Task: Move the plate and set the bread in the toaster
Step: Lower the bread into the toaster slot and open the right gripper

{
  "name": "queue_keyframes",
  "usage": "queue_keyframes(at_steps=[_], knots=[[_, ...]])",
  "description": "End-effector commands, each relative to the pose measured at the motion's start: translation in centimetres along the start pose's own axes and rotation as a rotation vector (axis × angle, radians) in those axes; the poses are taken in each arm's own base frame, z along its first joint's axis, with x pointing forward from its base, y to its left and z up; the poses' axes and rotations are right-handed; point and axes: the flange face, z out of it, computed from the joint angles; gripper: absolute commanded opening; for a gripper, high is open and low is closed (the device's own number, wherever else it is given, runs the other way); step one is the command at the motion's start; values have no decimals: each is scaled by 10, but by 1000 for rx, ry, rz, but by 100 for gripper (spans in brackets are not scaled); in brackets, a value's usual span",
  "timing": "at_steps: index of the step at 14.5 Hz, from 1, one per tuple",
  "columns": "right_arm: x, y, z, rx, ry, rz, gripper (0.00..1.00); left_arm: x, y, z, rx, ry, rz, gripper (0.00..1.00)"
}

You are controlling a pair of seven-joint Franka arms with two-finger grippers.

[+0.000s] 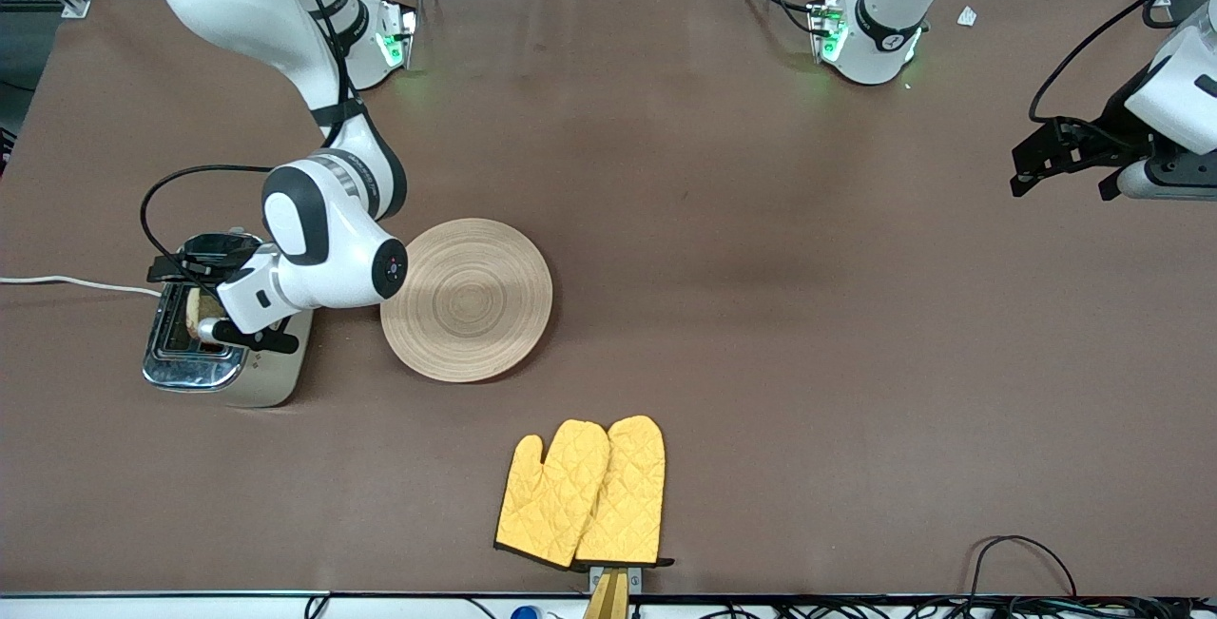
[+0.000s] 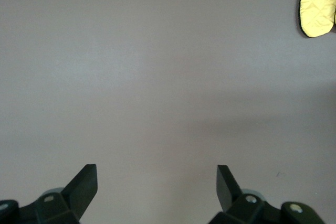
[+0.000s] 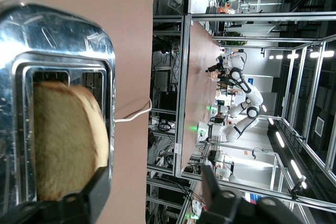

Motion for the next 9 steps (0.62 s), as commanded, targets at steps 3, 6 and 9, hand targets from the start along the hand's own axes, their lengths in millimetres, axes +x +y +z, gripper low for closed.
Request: queue_keyframes(at_steps=[3,6,9], knots=[[-3,19,-69,169,13,30,100,2,1,-6,21,7,9,100],[-6,46,-93,418,-56,53,100,2,2,-6,21,7,3,100],[1,79,-103,709,-168,101,100,7,4,-7,20,54,-10,100]])
